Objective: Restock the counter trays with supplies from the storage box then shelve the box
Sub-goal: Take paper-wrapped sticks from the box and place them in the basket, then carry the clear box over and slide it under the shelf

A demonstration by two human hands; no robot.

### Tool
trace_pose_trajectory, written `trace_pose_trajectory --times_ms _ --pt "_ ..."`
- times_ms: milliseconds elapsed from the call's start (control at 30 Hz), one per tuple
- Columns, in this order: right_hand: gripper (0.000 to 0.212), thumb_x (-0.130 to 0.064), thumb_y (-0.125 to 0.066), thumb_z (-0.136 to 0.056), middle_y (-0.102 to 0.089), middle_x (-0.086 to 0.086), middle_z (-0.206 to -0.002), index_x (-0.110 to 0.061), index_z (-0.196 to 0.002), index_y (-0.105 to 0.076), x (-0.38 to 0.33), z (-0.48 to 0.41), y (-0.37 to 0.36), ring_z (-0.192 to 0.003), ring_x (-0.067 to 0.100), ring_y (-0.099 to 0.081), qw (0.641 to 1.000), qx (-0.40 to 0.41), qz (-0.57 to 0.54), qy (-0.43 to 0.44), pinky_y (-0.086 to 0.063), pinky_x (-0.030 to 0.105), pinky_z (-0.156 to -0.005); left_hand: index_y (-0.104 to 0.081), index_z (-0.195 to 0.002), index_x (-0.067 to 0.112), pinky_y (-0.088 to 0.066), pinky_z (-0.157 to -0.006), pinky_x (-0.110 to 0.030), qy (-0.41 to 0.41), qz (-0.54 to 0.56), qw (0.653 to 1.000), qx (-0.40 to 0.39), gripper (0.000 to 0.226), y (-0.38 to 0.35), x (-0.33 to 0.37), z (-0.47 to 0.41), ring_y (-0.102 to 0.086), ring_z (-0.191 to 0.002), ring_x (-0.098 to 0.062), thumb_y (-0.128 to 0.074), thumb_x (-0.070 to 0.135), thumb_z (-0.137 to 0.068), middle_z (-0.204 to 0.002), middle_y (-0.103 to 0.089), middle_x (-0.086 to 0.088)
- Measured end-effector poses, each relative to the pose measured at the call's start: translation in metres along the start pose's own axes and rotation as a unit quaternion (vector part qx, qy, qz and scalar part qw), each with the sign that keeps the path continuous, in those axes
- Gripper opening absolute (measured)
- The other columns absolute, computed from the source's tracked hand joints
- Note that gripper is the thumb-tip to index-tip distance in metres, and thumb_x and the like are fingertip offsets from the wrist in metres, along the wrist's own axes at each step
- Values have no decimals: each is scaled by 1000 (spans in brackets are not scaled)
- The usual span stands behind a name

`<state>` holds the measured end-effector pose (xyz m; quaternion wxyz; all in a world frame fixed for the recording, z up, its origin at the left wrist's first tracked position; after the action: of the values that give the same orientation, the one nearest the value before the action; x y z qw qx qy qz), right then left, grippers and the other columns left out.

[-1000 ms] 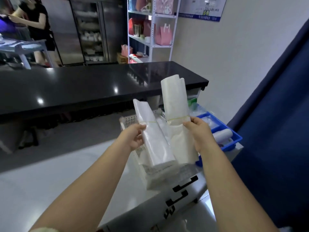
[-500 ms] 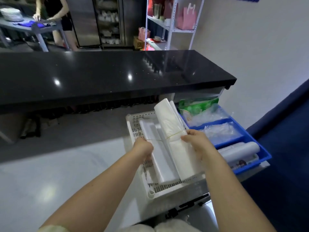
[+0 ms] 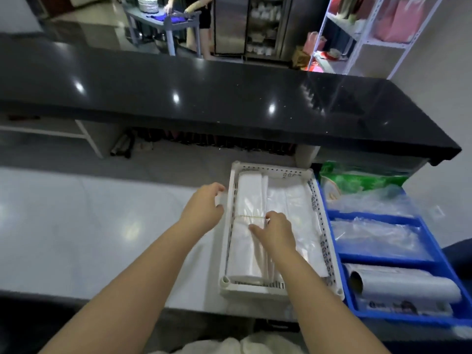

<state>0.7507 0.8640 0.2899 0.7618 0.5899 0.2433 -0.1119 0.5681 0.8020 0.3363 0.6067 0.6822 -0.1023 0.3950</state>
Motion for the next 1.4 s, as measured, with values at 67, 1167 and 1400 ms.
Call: trace_pose_trajectory --times_ms 67,1167,1400 --pt "41 -35 -67 -83 -50 7 -115 -15 -114 -51 -6 -1 2 -102 28 -51 997 12 43 55 -46 38 -78 -49 -130 23 -45 -91 -37 -3 -108 994 28 48 -8 -12 17 -50 -116 -23 -48 6 -86 -130 -53 -1" --pt "39 -23 -62 -86 -57 4 -123 -24 -124 -55 -378 555 -342 -113 26 -50 636 -240 152 717 -45 41 -93 -49 -130 31 -37 -91 -39 462 -180 822 280 44 228 -386 623 -47 -114 -24 -55 28 -86 -129 -56 2" --pt "35 -23 -60 -88 -58 1 -123 -24 -123 -56 -444 608 -388 -111 23 -49 645 -257 161 702 -44 39 -92 -49 -131 32 -36 -94 -40 463 -163 816 305 44 297 -459 684 -45 -115 -22 -56 27 -88 -128 -53 2"
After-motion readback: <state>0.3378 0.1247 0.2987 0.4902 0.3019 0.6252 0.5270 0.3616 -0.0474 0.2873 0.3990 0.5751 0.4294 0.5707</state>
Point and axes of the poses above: each hand's wrist, its own z-axis away from the middle knuckle, its own y-axis out of the back of the hand, x = y × z, the point moved 2 cm from there along -z, towards the middle knuckle
